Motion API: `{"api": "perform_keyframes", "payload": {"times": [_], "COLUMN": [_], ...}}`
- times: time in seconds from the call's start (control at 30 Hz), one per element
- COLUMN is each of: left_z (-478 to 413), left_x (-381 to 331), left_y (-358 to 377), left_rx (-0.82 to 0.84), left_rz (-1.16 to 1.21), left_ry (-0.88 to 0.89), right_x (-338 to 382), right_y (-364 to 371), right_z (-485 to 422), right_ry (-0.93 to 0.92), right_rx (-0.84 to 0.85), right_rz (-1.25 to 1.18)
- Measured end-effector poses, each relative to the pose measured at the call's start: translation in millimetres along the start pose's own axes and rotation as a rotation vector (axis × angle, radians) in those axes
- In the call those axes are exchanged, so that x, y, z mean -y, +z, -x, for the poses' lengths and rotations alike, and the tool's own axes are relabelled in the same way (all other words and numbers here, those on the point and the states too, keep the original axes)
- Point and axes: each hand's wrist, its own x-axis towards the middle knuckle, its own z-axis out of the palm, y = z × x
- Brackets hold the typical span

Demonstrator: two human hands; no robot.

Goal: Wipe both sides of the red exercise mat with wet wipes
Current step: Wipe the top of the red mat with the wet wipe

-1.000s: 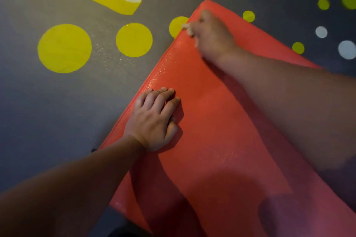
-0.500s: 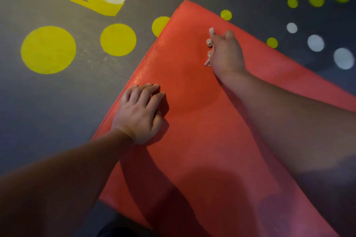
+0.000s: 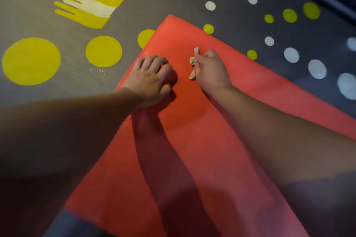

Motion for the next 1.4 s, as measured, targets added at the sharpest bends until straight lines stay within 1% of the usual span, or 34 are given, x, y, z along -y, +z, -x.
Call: {"api": "perform_keyframes", "payload": {"times": [0.07,0.13,0.17,0.23,0.3,0.33,0.37,0.4,0.47,0.53,0.57,0.6,0.7,0.73,0.77,0.87,0.9,0.93,0.97,1.03,1.07,1.1,1.13,1.2,1.23,1.27,1.3,1.33,1.4], "left_z": [2.5,3.9,4.4,4.1,2.9,2.2,1.9,1.5,0.7,0.7,1.1,1.5,1.2,0.9,0.7,0.5,0.9,1.4,1.9,2.4,2.2,1.9,1.5,0.9,1.1,1.5,1.6,1.9,2.3], "left_x": [4.2,5.4,5.9,8.1,8.7,9.1,9.0,8.7,9.2,9.8,10.0,10.6,10.7,10.6,10.5,10.4,10.3,10.2,10.4,10.6,10.4,10.3,10.3,10.5,10.6,10.7,10.7,10.7,10.7], "left_y": [6.4,8.6,8.3,8.1,7.6,7.6,7.5,7.5,8.2,10.9,12.1,13.1,13.9,14.1,14.6,15.9,16.1,16.3,16.4,16.6,16.4,16.3,16.1,15.9,16.0,16.0,16.2,16.1,16.2], "left_rx": [-0.026,-0.054,-0.052,-0.054,-0.048,-0.051,-0.056,-0.062,-0.08,-0.109,-0.116,-0.124,-0.151,-0.158,-0.165,-0.17,-0.171,-0.173,-0.176,-0.178,-0.176,-0.174,-0.17,-0.164,-0.161,-0.157,-0.155,-0.155,-0.158], "left_rz": [-0.004,0.022,0.029,0.028,0.033,0.045,0.057,0.063,0.068,0.076,0.081,0.087,0.098,0.102,0.105,0.101,0.102,0.104,0.105,0.102,0.101,0.1,0.097,0.09,0.086,0.083,0.083,0.085,0.088], "left_ry": [0.002,0.001,-0.001,-0.008,-0.005,-0.005,-0.006,-0.005,-0.002,0.001,0.001,-0.001,0.0,0.002,0.002,-0.002,-0.004,-0.005,-0.004,0.001,0.002,0.002,0.0,-0.004,-0.007,-0.009,-0.008,-0.006,-0.003], "right_x": [-6.3,-20.3,-23.7,-22.6,-8.0,5.2,22.7,38.5,58.9,56.3,50.2,44.3,34.3,40.4,49.6,65.1,63.0,57.9,51.2,40.1,38.6,43.6,52.5,66.9,67.8,65.6,60.0,51.9,26.6], "right_y": [-2.3,-1.1,0.6,3.4,9.0,14.1,20.1,28.6,43.4,41.8,35.5,29.5,22.4,25.8,29.9,37.9,34.2,28.6,23.8,19.3,22.1,27.0,32.8,44.9,46.3,42.1,35.3,28.5,15.2], "right_z": [-14.8,-34.2,-45.0,-68.9,-87.8,-94.1,-97.3,-97.9,-95.4,-102.0,-109.5,-118.7,-141.3,-141.9,-140.0,-126.8,-127.0,-131.5,-136.9,-145.5,-145.4,-142.3,-136.7,-120.9,-115.5,-114.4,-117.0,-120.1,-123.2], "right_ry": [0.01,0.031,0.063,0.184,0.268,0.282,0.255,0.169,-0.082,-0.246,-0.256,-0.196,0.106,0.124,0.077,-0.224,-0.269,-0.269,-0.206,-0.005,0.036,0.007,-0.075,-0.292,-0.367,-0.394,-0.373,-0.311,-0.115], "right_rx": [-0.032,-0.078,-0.102,-0.141,-0.169,-0.173,-0.158,-0.134,-0.05,0.023,0.018,-0.004,-0.086,-0.083,-0.048,0.14,0.181,0.176,0.138,0.026,-0.017,-0.024,0.008,0.14,0.186,0.199,0.175,0.123,-0.007], "right_rz": [-0.031,0.041,0.076,0.076,0.091,0.1,0.108,0.093,0.048,0.06,0.064,0.053,0.107,0.146,0.16,0.147,0.156,0.157,0.149,0.132,0.122,0.101,0.071,0.029,0.023,0.017,0.002,-0.011,0.023]}}
